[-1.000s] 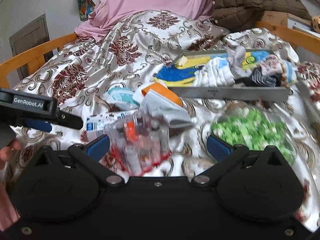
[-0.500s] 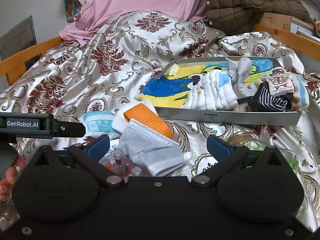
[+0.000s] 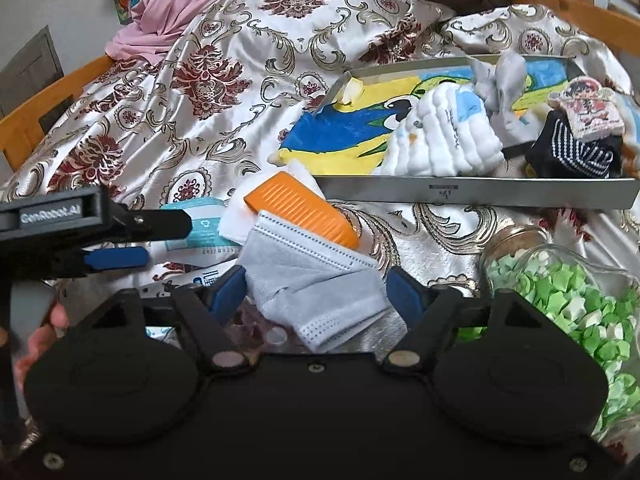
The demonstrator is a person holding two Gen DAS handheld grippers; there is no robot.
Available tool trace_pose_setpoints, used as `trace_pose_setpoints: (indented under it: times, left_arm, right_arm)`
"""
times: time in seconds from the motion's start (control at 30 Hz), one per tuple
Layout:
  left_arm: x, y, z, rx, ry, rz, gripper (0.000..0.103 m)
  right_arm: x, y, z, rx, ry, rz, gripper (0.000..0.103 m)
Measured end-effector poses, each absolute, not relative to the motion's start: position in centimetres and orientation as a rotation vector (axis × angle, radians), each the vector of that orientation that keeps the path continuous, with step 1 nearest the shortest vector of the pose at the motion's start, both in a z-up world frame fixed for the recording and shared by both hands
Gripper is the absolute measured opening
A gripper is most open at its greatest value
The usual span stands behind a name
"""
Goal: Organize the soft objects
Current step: 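Grasp the blue-white packet with the left gripper while the right gripper grasps the grey face mask, then carry the blue-white packet and grey face mask over the tray with both grippers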
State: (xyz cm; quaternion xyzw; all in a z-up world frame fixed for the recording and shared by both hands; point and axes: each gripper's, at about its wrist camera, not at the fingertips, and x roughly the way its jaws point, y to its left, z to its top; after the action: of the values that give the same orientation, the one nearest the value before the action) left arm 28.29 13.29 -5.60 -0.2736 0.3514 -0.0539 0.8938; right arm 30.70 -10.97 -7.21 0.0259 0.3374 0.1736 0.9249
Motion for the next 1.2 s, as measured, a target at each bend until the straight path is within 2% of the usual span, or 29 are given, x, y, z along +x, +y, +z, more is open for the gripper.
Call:
trace_pose_setpoints:
  times: [0.17,0.23,0.27,0.4,0.57,0.77,1.2]
  left_arm:
    - [28.6,13.5,-6.0,-0.582,0.735,-0.126,0.068]
    - [28.6,13.4,-6.0,-0.578,0.735,-0.127,0.054]
    - [28.6,13.5,-6.0,-0.577,0.733,-0.127,0.051]
    - [28.5,13.5,-5.9,-0.572,0.718,-0.141,0.033]
    - [28.2,13.0,-5.2,-0.530,0.694,-0.162,0.017]
    - [27.5,11.9,-4.3,-0.461,0.673,-0.177,0.013]
    - [24.5,10.9,-0.6,-0.405,0.546,-0.201,0.009]
  right_arm:
    - [30.7,-11.1,-7.3,0.096,0.712,0.384,0.046]
    - [30.7,-11.2,-7.3,0.113,0.722,0.393,0.040]
    - [30.7,-11.2,-7.3,0.114,0.731,0.395,0.033]
    - [30.6,-11.3,-7.5,0.137,0.745,0.411,0.025]
    - [30.2,-11.3,-7.4,0.138,0.739,0.414,0.013]
    - [29.5,-11.2,-7.2,0.115,0.719,0.395,0.004]
    - [26.9,-13.3,-3.0,0.138,0.584,0.388,0.002]
